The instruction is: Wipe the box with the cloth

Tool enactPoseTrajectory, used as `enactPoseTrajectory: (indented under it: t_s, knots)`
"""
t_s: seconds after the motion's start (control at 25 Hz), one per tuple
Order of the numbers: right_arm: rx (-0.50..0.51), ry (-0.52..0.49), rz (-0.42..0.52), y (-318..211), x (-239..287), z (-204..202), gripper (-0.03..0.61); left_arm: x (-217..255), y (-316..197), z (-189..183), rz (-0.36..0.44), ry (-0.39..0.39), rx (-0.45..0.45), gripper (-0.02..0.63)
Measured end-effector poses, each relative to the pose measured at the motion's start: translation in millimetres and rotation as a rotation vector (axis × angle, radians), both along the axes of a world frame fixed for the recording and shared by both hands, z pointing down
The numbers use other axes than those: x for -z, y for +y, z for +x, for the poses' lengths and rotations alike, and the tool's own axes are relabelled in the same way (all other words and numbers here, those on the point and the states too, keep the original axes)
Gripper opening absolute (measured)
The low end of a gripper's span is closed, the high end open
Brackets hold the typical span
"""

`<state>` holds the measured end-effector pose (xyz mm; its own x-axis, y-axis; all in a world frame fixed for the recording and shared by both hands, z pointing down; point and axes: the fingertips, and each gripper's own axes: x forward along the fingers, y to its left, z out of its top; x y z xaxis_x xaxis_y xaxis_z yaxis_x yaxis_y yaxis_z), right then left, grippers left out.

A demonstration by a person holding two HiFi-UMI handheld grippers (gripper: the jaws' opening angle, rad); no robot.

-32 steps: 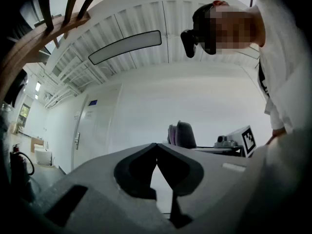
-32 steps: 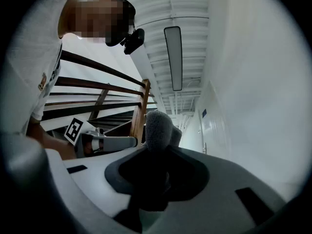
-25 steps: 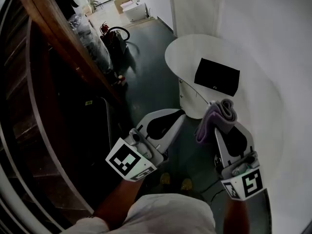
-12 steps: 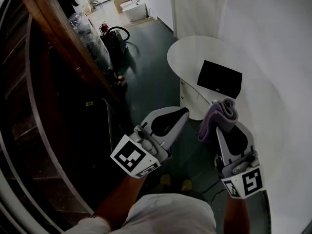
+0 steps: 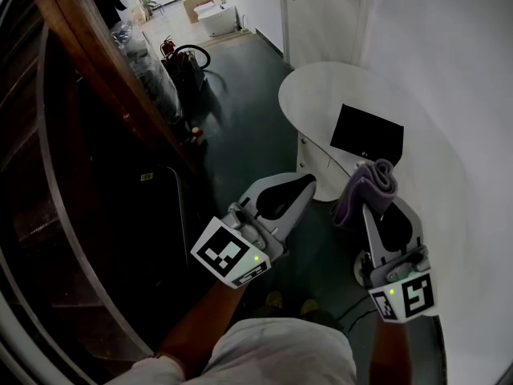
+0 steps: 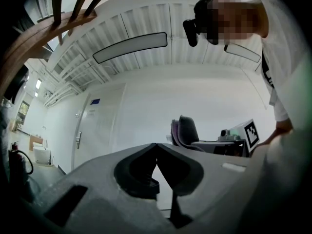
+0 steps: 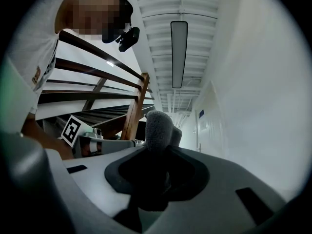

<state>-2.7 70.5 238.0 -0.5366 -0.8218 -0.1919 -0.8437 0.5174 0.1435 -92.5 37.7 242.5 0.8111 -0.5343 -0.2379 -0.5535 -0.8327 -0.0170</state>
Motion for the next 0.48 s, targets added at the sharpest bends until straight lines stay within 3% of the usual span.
enactPoseTrajectory:
  t_s: [0.48]
  knots:
    - [-0.064, 0.024, -0.013, -16, -10, -23, 0.103, -13, -21, -23, -0.012, 0.003, -0.028, 0.015]
